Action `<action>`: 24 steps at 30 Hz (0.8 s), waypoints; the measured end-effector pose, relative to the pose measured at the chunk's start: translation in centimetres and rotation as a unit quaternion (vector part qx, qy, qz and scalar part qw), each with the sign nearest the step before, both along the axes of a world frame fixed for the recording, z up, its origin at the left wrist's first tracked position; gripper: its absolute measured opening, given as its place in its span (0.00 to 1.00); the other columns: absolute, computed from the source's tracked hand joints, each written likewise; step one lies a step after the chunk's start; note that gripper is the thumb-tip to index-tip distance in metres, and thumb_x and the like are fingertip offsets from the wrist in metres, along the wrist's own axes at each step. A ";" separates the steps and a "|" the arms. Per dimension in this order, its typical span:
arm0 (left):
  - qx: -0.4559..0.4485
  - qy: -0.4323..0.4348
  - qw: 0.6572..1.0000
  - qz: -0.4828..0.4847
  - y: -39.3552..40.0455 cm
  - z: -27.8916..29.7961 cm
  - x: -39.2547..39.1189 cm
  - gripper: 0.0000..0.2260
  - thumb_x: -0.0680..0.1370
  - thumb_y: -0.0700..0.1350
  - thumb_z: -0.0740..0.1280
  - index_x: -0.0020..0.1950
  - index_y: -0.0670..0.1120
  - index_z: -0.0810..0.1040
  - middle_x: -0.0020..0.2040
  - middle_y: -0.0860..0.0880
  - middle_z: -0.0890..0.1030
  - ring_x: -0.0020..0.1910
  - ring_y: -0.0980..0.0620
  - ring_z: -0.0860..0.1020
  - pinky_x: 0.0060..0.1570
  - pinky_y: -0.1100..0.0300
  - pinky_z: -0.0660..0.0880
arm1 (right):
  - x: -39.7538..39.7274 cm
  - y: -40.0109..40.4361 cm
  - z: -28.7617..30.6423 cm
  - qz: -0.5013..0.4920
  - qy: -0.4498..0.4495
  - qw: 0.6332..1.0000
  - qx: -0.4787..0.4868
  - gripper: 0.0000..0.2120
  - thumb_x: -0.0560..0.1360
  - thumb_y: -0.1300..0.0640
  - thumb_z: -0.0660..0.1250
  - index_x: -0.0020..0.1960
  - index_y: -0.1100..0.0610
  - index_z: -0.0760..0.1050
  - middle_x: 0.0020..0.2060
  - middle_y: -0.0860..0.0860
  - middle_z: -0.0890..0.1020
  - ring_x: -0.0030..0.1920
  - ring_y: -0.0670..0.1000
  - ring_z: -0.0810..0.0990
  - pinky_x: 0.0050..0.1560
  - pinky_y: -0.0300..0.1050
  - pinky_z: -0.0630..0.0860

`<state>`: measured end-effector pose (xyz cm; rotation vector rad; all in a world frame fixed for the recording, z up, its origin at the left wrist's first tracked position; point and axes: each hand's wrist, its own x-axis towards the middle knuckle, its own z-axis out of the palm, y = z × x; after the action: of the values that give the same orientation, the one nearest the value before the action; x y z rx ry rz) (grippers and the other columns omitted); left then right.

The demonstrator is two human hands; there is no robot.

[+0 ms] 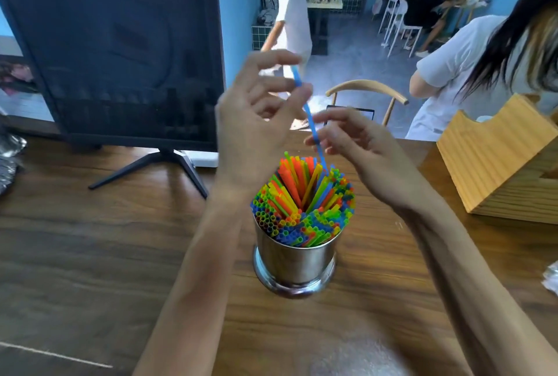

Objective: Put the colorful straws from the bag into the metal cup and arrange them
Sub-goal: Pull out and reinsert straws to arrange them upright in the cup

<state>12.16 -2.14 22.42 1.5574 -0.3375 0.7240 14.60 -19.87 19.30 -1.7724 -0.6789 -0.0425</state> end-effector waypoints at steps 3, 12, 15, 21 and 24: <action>-0.093 -0.065 0.992 0.046 0.3 1.1 -0.4 0.12 0.76 0.37 0.75 0.55 0.49 0.78 0.45 0.43 0.86 0.35 0.50 0.83 0.38 0.64 0.76 | -0.5 0.1 -0.8 0.026 0.004 1.000 -0.006 0.10 0.85 0.57 0.61 0.57 0.53 0.81 0.43 0.55 0.85 0.49 0.46 0.83 0.55 0.39 0.76; -0.098 0.024 0.991 0.087 4.2 1.2 -1.7 0.12 0.76 0.43 0.77 0.42 0.46 0.73 0.36 0.50 0.85 0.37 0.48 0.84 0.35 0.56 0.76 | 0.9 -2.4 1.6 -0.046 0.130 0.924 0.356 0.03 0.72 0.56 0.73 0.40 0.52 0.83 0.33 0.48 0.84 0.37 0.47 0.84 0.43 0.38 0.79; 0.113 0.191 0.975 -0.008 5.7 0.8 -2.0 0.15 0.68 0.49 0.82 0.35 0.47 0.75 0.33 0.45 0.83 0.34 0.42 0.81 0.32 0.48 0.75 | 1.4 -2.9 2.5 -0.056 0.097 0.902 0.416 0.03 0.69 0.52 0.75 0.40 0.51 0.84 0.37 0.47 0.84 0.41 0.49 0.86 0.45 0.40 0.80; 0.354 0.282 0.879 -0.152 3.8 -0.3 -2.1 0.10 0.71 0.46 0.81 0.40 0.50 0.80 0.35 0.53 0.83 0.28 0.65 0.75 0.32 0.76 0.68 | 0.7 -1.3 3.4 -0.131 -0.086 0.931 0.329 0.05 0.80 0.62 0.70 0.47 0.54 0.80 0.38 0.47 0.84 0.39 0.51 0.86 0.42 0.45 0.81; 0.369 0.303 0.872 -0.110 3.9 -0.7 -1.4 0.06 0.73 0.51 0.79 0.42 0.54 0.83 0.38 0.55 0.84 0.33 0.66 0.77 0.35 0.75 0.69 | 0.5 -0.4 3.0 -0.147 -0.117 0.947 0.260 0.06 0.78 0.65 0.70 0.46 0.54 0.79 0.34 0.43 0.84 0.35 0.46 0.84 0.42 0.43 0.80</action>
<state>10.76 1.78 21.71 2.3215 -0.3235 -0.1399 15.08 -20.31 22.27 -1.3488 -0.5034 -0.5935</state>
